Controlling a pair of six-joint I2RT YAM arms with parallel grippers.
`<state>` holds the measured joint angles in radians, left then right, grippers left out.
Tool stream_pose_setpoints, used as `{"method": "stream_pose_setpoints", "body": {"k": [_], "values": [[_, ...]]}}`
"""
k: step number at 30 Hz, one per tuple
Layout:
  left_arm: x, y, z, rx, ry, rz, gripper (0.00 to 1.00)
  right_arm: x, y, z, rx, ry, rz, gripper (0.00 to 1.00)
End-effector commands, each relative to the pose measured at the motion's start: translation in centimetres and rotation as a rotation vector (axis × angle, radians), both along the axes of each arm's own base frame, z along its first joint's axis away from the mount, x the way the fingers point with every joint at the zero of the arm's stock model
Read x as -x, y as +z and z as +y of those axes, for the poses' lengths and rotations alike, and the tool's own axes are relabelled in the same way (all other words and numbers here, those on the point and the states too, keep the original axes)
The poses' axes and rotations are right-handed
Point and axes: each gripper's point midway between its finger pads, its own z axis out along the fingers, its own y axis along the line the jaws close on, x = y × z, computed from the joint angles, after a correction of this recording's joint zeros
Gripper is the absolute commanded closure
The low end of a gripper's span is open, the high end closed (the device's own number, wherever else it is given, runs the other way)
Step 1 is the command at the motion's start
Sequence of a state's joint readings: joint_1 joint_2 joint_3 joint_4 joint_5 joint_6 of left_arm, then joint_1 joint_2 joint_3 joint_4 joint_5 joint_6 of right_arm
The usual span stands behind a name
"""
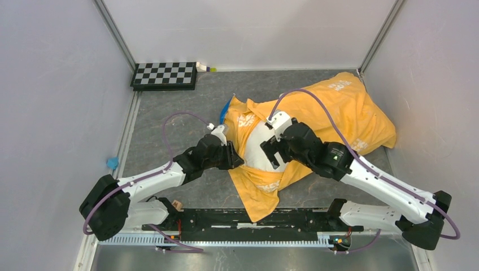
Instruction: Remove the pillowcase from the pillow
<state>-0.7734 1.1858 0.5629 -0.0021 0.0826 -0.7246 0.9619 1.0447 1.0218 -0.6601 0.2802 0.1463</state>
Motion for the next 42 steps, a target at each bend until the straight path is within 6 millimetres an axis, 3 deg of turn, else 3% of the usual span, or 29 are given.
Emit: {"method": "stream_pose_setpoints", "body": {"k": [1, 4, 8, 13, 17, 19, 20, 21, 25, 26, 32, 37, 42], "values": [[1.1, -0.7, -0.3, 0.006, -0.08, 0.001, 0.56, 0.0, 3.4, 0.1, -0.036, 0.005, -0.044, 0.02], [1.6, -0.3, -0.5, 0.034, -0.088, 0.004, 0.44, 0.3, 1.5, 0.8, -0.028, 0.025, -0.015, 0.02], [3.0, 0.7, -1.8, 0.121, -0.135, 0.02, 0.31, 0.2, -2.6, 1.9, 0.008, 0.039, 0.042, 0.02], [4.7, 0.6, -3.1, 0.155, -0.164, 0.053, 0.3, -0.3, -6.0, 2.4, 0.029, 0.013, 0.071, 0.02], [5.0, -0.7, -3.5, 0.161, -0.156, 0.09, 0.3, -0.8, -8.4, 1.8, 0.087, -0.032, 0.078, 0.02], [5.1, -1.0, -3.9, 0.177, -0.163, 0.101, 0.3, -0.8, -9.5, 1.9, 0.099, -0.034, 0.089, 0.13], [5.1, -1.3, -4.1, 0.182, -0.167, 0.107, 0.31, -0.9, -9.7, 2.0, 0.092, -0.035, 0.089, 0.23], [5.2, -1.6, -4.3, 0.183, -0.169, 0.115, 0.31, -1.0, -9.6, 2.1, 0.08, -0.039, 0.08, 0.41], [5.4, -3.1, -4.6, 0.171, -0.175, 0.151, 0.36, -1.6, -6.6, 2.7, -0.055, -0.069, 0.011, 0.9], [5.6, -3.5, -4.7, 0.169, -0.178, 0.161, 0.37, -1.8, -5.6, 2.8, -0.085, -0.08, -0.006, 0.98], [6.5, -4.6, -4.5, 0.172, -0.193, 0.177, 0.48, -3.8, -0.3, 2.4, -0.205, -0.146, -0.076, 1.0], [7.7, -5.3, -3.1, 0.161, -0.197, 0.174, 0.49, -5.5, 4.4, 1.4, -0.371, -0.183, -0.124, 1.0], [9.3, -4.5, -4.2, 0.147, -0.273, 0.14, 0.45, -6.7, 5.5, 2.1, -0.435, -0.187, -0.116, 1.0]]}}
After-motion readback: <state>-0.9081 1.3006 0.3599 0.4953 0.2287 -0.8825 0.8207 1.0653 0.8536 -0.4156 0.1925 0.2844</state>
